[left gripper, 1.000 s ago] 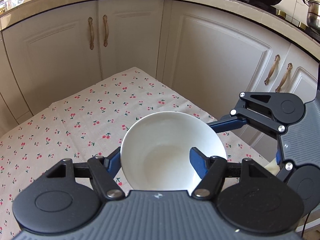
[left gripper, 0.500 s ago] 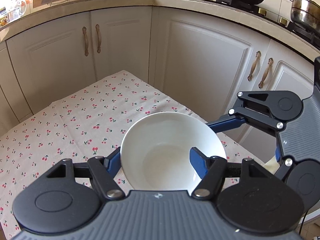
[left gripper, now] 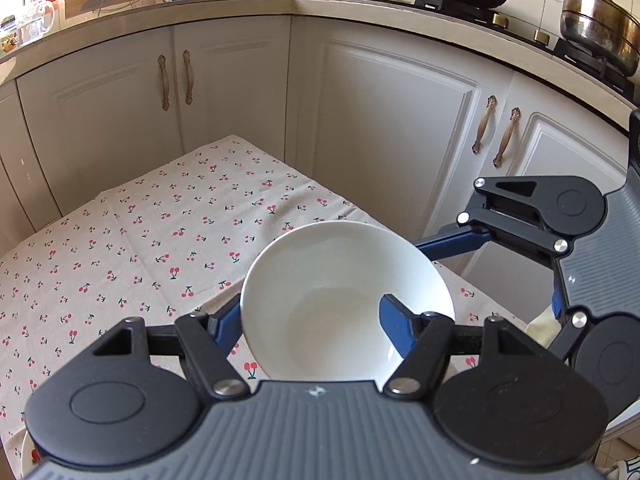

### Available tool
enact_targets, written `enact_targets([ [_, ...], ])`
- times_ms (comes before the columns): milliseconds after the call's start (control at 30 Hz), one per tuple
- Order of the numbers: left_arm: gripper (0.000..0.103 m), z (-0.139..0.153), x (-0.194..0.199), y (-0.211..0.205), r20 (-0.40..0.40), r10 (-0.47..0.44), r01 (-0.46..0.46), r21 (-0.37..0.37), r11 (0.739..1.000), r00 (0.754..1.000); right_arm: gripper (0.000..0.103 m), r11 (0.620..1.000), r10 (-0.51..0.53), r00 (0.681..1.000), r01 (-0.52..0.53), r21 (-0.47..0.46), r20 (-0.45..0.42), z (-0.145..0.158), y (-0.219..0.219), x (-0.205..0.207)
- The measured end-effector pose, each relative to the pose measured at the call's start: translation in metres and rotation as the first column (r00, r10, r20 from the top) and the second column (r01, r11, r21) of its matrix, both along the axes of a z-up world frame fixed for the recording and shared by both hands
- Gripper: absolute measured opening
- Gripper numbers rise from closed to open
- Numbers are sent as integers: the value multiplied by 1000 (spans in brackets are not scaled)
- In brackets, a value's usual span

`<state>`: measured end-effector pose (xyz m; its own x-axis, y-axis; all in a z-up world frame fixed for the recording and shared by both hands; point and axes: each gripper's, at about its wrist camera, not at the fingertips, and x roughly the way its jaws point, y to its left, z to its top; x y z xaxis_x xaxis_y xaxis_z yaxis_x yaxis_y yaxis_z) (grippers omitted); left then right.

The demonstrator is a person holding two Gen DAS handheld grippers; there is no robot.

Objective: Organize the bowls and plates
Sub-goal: 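Lift the white bowl with the left tool and carry it over the nested bowls, then lower the white bowl into the nested bowls and open the left tool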

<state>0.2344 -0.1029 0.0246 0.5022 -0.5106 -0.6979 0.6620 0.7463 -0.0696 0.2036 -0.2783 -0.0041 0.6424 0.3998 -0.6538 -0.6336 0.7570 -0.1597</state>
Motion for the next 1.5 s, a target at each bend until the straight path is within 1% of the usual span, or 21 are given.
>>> enact_targets([
  [267,70,-3,-19,2,-8,-2,2,-2,1000,1000,91,1000,5,1000,-5,0,-14,-4,0,-18],
  [433,70,-6,-24,2,-17,-4,4,-7,1000,1000,91,1000,4,1000,-4,-1,-19,-7,-1,-25],
  [1033,70,-21,-23,-6,-46,-17,17,-3,1000,999,91,1000,-20,998,21,9,-53,-19,-9,-34],
  [1500,70,-28,-24,-1,-70,-13,13,-5,1000,997,91,999,-18,996,22,45,-86,-26,-10,-37],
])
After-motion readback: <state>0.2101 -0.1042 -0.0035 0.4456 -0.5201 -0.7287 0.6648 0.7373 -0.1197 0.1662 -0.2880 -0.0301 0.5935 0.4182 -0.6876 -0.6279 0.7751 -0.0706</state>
